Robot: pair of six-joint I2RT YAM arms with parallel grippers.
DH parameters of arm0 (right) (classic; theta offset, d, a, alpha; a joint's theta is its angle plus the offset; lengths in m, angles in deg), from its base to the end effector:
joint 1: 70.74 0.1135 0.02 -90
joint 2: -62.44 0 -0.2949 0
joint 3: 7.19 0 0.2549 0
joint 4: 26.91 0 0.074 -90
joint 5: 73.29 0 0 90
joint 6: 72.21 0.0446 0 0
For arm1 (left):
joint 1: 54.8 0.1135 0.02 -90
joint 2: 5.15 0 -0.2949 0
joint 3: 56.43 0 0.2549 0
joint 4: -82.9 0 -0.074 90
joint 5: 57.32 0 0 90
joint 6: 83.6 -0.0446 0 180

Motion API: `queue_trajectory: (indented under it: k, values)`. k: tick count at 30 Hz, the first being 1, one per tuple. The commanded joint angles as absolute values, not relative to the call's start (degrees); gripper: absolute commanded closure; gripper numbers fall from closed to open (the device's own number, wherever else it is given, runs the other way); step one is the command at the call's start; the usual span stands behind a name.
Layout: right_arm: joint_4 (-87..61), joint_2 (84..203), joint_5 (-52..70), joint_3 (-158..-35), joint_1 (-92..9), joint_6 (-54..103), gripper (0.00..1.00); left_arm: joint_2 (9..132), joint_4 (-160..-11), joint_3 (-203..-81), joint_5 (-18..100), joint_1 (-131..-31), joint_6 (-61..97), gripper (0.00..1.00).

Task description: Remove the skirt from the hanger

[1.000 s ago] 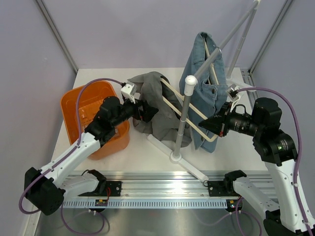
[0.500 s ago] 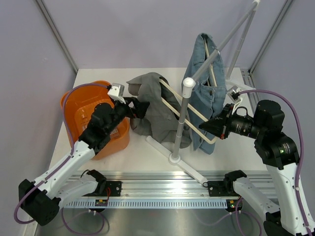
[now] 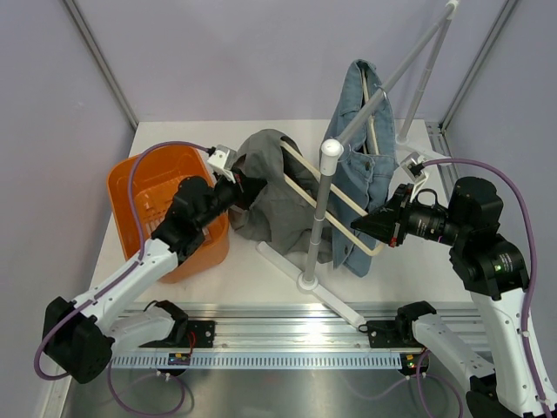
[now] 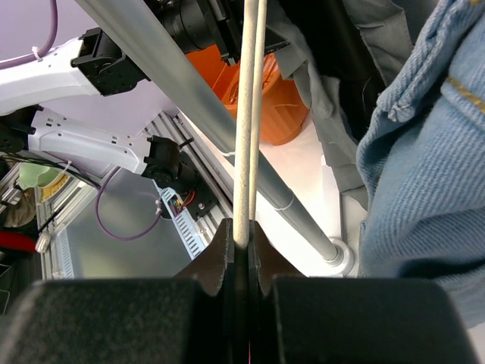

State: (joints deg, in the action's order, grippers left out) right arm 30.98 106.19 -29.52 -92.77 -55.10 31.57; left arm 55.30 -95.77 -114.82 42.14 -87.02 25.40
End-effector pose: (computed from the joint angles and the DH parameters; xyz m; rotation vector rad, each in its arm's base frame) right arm 0.0854 0.0573 0.4584 -0.6117 1.8028 1.0947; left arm 0.2051 -0.1379 0.3539 0.3250 1.6615 -0.8136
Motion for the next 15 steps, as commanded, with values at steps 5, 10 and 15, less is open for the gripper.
queue_trajectory:
  k: [5, 10, 15]
  values:
    - [28.4, 104.0, -32.4, -94.6, -54.7, 28.6, 1.0, 55.5, -96.1, -118.8, 39.9, -87.1, 26.7, 1.0]
    - [38.5, 103.8, -23.9, -97.7, -54.7, 26.2, 1.0, 55.8, -84.0, -125.0, 30.2, -86.8, 28.6, 1.0]
    - [47.3, 102.4, -15.5, -102.5, -54.8, 26.9, 1.0, 57.7, -75.0, -135.0, 25.7, -86.4, 30.7, 1.0]
